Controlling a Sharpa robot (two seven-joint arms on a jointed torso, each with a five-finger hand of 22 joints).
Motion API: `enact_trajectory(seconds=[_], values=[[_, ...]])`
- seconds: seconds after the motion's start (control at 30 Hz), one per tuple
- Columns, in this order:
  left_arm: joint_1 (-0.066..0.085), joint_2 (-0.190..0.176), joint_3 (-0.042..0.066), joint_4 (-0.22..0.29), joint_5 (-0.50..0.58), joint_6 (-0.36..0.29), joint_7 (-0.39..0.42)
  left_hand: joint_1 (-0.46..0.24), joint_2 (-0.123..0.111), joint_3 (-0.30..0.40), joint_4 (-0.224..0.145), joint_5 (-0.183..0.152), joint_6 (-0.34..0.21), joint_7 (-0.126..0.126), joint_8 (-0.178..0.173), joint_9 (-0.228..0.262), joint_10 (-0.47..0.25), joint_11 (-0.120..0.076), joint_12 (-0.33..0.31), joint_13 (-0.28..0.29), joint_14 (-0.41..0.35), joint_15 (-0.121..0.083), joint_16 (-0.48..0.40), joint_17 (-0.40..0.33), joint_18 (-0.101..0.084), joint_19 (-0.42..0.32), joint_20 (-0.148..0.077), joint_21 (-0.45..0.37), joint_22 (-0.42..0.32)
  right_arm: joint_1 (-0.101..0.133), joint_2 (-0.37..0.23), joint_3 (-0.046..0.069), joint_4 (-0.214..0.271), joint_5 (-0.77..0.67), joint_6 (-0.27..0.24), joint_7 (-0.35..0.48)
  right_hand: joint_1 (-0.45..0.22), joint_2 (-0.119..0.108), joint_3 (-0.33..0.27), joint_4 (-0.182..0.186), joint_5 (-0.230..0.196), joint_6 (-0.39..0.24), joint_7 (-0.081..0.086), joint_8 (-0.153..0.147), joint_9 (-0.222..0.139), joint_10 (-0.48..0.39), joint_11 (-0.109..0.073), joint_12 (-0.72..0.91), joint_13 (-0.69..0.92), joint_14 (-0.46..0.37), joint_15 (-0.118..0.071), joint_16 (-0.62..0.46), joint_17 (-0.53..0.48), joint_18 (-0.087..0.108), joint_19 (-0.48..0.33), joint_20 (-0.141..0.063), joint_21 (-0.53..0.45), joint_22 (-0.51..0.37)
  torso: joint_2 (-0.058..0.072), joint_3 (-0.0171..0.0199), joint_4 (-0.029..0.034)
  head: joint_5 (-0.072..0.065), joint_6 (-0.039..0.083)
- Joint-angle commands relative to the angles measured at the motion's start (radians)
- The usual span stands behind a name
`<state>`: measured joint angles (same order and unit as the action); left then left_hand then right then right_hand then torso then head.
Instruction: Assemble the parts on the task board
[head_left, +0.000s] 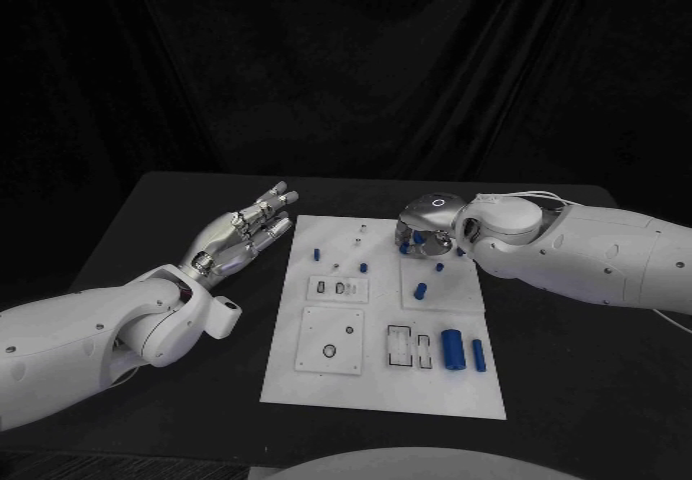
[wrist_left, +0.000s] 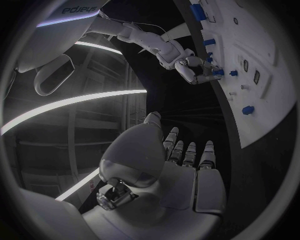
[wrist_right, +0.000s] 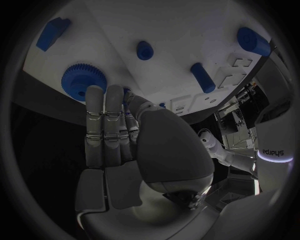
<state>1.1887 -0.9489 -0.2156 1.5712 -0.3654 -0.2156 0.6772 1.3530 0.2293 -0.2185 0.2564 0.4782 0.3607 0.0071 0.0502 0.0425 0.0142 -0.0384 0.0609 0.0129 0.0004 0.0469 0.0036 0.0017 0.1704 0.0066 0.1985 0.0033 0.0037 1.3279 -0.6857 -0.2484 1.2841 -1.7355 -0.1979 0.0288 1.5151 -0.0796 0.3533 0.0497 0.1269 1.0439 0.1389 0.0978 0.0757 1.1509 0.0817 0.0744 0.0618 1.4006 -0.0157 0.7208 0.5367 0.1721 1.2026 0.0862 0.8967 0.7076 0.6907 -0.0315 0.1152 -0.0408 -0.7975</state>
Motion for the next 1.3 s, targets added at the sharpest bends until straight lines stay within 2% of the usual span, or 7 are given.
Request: enact_trajectory(seconds=[0.03, 0.43, 0.63, 0.7, 0.83, 0.93, 1.3], values=[[0.003, 0.002, 0.001, 0.001, -0.001, 0.019, 0.041, 0.012, 0.000, 0.002, -0.006, 0.007, 0.008, 0.007, 0.002, 0.000, 0.002, 0.012, 0.000, 0.001, 0.000, 0.011, -0.004, -0.002, 0.009, 0.001, 0.012, 0.003, 0.001, -0.003, 0.001, 0.001, -0.005, -0.008, -0.028, 0.011, 0.013, -0.004, 0.011, 0.000, -0.010, 0.018, -0.002, 0.008, 0.003, 0.021, -0.004, 0.002, 0.002, 0.003, 0.003, 0.000, 0.001, -0.005, -0.005, 0.006, 0.004, 0.005, 0.000, 0.0010, -0.0003, 0.001, -0.001], [0.003, -0.002, 0.001, 0.002, -0.001, 0.023, 0.037, 0.019, 0.003, 0.007, -0.010, 0.025, 0.023, 0.017, 0.008, 0.002, 0.004, 0.023, 0.002, 0.002, 0.000, 0.013, -0.004, -0.002, 0.009, 0.002, 0.016, 0.004, 0.002, -0.002, -0.015, 0.001, 0.012, -0.008, -0.080, 0.022, 0.006, -0.004, 0.016, 0.002, -0.020, 0.088, -0.012, 0.029, 0.014, 0.094, -0.019, 0.004, 0.003, 0.017, -0.006, -0.003, 0.001, -0.010, 0.008, -0.001, 0.034, 0.052, -0.001, 0.0001, 0.0013, 0.006, 0.003], [0.003, -0.007, 0.001, 0.005, -0.001, 0.017, 0.035, 0.019, 0.001, 0.005, -0.010, 0.024, -0.030, 0.011, -0.004, -0.004, 0.003, 0.018, 0.000, 0.001, 0.000, 0.010, -0.004, -0.002, 0.009, 0.002, 0.017, 0.003, 0.001, 0.028, -0.026, 0.001, 0.046, 0.018, -0.088, 0.004, -0.012, -0.008, 0.008, 0.013, -0.026, 0.096, -0.015, 0.029, 0.015, 0.103, -0.021, -0.001, 0.002, 0.020, -0.007, -0.006, 0.000, -0.011, 0.011, -0.002, 0.037, 0.060, -0.002, -0.0003, 0.0017, 0.011, 0.005], [0.003, -0.010, 0.001, 0.006, -0.001, 0.013, 0.033, 0.017, 0.000, 0.002, -0.006, 0.021, -0.184, -0.049, -0.028, -0.019, 0.001, 0.018, -0.004, 0.001, 0.000, 0.012, -0.004, -0.002, 0.009, 0.001, 0.019, 0.003, 0.001, 0.047, -0.026, 0.001, 0.060, 0.037, -0.089, -0.004, -0.015, -0.009, 0.007, 0.015, -0.027, 0.094, -0.016, 0.026, 0.014, 0.102, -0.021, -0.004, 0.001, 0.020, -0.007, -0.006, 0.000, -0.011, 0.011, -0.002, 0.036, 0.059, -0.002, -0.0001, 0.0008, 0.014, 0.006], [0.003, -0.011, 0.001, 0.006, -0.001, 0.008, 0.032, 0.016, -0.001, 0.000, -0.002, 0.018, -0.253, -0.090, -0.035, -0.026, 0.001, 0.033, -0.005, 0.001, 0.000, 0.015, -0.004, -0.002, 0.009, 0.001, 0.022, 0.003, 0.001, 0.068, -0.018, 0.002, 0.066, 0.051, -0.089, -0.011, -0.015, -0.009, 0.007, 0.015, -0.027, 0.094, -0.016, 0.026, 0.014, 0.102, -0.021, -0.004, 0.001, 0.020, -0.007, -0.006, 0.000, -0.011, 0.011, -0.002, 0.036, 0.059, -0.002, 0.0001, 0.0018, 0.014, 0.009], [0.003, -0.011, 0.001, 0.006, -0.001, 0.006, 0.032, 0.016, -0.001, -0.001, 0.000, 0.018, -0.275, -0.094, -0.037, -0.028, 0.003, 0.010, -0.005, 0.001, 0.000, 0.019, -0.004, -0.002, 0.009, 0.002, 0.022, 0.003, 0.001, 0.077, -0.003, 0.002, 0.060, 0.056, -0.088, -0.011, -0.016, -0.009, 0.007, 0.015, -0.027, 0.094, -0.016, 0.026, 0.014, 0.102, -0.021, -0.004, 0.001, 0.020, -0.007, -0.006, 0.000, -0.011, 0.012, -0.002, 0.038, 0.062, -0.002, -0.0003, 0.0038, 0.011, 0.011], [0.003, -0.007, 0.001, 0.003, -0.001, 0.007, 0.030, 0.018, 0.000, -0.001, 0.001, 0.019, -0.311, -0.143, -0.041, -0.033, 0.004, 0.022, -0.009, 0.000, 0.000, 0.022, -0.004, -0.002, 0.009, 0.002, 0.025, 0.003, 0.001, 0.084, 0.077, 0.002, -0.007, 0.062, -0.076, 0.000, -0.015, -0.011, 0.008, 0.015, -0.023, 0.089, -0.015, 0.020, 0.012, 0.098, -0.020, -0.010, 0.000, 0.022, -0.007, -0.007, 0.000, -0.013, 0.014, -0.003, 0.041, 0.068, -0.002, -0.0019, 0.0028, 0.011, 0.011]])
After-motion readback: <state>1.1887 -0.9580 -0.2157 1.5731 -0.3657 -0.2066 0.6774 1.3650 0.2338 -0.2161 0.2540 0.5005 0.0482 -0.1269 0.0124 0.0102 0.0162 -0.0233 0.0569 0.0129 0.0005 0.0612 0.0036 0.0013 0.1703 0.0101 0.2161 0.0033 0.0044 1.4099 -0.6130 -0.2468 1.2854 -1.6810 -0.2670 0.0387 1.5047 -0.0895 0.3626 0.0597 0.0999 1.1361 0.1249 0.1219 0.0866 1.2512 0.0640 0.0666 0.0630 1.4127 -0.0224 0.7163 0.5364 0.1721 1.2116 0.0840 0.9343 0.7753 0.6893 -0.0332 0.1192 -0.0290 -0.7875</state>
